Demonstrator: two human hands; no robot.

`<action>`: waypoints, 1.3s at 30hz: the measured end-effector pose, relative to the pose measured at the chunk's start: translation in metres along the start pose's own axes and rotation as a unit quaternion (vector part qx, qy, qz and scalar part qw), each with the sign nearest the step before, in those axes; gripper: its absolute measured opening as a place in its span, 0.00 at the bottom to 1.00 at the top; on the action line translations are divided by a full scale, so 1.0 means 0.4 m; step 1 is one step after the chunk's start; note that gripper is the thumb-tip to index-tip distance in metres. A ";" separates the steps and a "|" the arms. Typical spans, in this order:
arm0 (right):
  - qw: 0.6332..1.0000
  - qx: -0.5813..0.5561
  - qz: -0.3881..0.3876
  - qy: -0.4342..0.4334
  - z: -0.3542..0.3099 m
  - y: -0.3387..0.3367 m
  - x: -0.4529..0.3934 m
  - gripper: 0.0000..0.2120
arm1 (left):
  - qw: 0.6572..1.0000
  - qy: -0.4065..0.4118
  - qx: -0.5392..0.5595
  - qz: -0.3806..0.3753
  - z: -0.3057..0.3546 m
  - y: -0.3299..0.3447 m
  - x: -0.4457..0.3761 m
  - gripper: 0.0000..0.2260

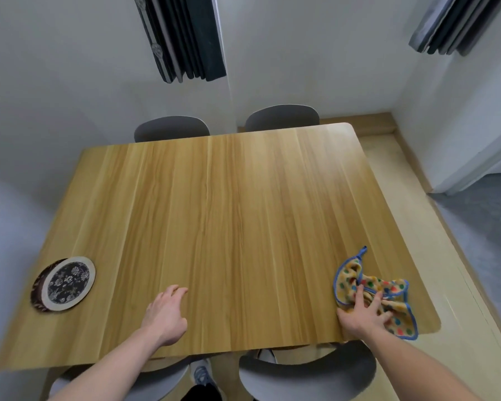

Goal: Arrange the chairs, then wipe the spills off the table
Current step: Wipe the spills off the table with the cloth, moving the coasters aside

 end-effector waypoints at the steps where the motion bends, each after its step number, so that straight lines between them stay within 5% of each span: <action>1: 1.000 0.004 -0.002 -0.005 -0.025 0.020 0.010 0.45 | 1.000 -0.007 0.004 -0.003 -0.015 0.005 0.009 0.35; 10: 0.985 0.012 -0.082 -0.150 -0.430 0.239 0.176 0.41 | 0.998 -0.041 0.037 -0.008 -0.080 0.025 0.040 0.35; 14: 0.953 -0.077 -0.143 -0.256 -0.592 0.274 0.227 0.35 | 0.998 -0.033 0.043 -0.009 -0.051 0.032 0.049 0.35; 20: 0.941 -0.160 -0.006 -0.297 -0.528 0.141 0.230 0.29 | 0.998 0.054 0.003 -0.023 0.099 0.089 0.087 0.36; 28: 0.955 -0.146 0.059 -0.252 -0.382 0.069 0.225 0.27 | 0.976 0.150 -0.133 -0.087 0.292 0.182 0.074 0.37; 39: 0.949 -0.124 0.026 -0.290 -0.580 0.171 0.291 0.27 | 0.991 0.035 -0.106 -0.069 -0.117 0.137 -0.072 0.38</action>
Point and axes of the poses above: each hand's wrist, its own x-axis away from the middle knuckle, its own y-axis out of the palm, z = x × y, the point moved 8 cm from there along -x, towards the middle knuckle, and after that the axes turned 14 degrees about -y, right-handed, at the moved point
